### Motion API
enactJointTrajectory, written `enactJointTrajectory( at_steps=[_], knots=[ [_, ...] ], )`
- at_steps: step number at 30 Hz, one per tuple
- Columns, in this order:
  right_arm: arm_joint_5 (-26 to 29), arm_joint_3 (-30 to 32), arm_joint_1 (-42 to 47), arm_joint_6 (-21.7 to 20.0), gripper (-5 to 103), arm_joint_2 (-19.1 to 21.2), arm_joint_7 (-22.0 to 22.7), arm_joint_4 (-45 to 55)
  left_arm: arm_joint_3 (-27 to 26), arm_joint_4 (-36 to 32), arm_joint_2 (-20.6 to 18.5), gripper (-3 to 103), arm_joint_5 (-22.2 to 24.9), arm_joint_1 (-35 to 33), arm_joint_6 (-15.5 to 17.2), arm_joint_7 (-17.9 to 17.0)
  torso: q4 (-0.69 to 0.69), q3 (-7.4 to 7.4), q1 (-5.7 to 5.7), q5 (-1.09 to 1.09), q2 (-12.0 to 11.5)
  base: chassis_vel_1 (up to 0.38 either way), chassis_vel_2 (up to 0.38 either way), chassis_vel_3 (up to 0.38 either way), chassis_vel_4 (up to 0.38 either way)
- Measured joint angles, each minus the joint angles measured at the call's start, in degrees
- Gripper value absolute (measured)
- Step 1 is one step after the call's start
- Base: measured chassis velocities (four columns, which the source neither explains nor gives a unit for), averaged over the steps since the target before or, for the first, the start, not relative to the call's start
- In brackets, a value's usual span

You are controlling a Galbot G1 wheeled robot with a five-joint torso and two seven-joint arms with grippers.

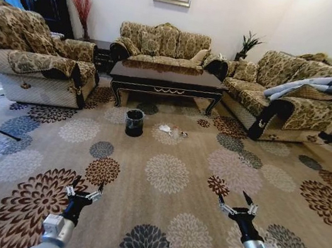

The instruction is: Move to the front of the table and pick up the trash from the floor, then place it into the trash bin.

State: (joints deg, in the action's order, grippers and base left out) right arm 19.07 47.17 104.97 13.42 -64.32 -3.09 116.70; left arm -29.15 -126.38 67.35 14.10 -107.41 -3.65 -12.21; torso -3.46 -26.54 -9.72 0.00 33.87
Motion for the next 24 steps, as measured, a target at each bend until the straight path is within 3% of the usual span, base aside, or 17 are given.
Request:
enactJointTrajectory(
  at_steps=[4,24],
  knots=[
    [0.0,0.0,-0.1,-0.1,100,-0.1,0.1,0.2,0.6,-0.1,-0.1,103,-0.2,0.3,0.0,0.9,0.00,0.34,0.21,0.00,-0.6,0.000,0.000,0.000,0.000],
    [-0.4,-0.3,-0.5,-0.2,100,0.0,0.5,-0.4,2.5,-0.1,-0.4,91,1.2,0.5,1.0,3.5,0.00,2.98,2.13,0.00,-5.1,0.000,0.000,0.000,0.000]
  ],
)
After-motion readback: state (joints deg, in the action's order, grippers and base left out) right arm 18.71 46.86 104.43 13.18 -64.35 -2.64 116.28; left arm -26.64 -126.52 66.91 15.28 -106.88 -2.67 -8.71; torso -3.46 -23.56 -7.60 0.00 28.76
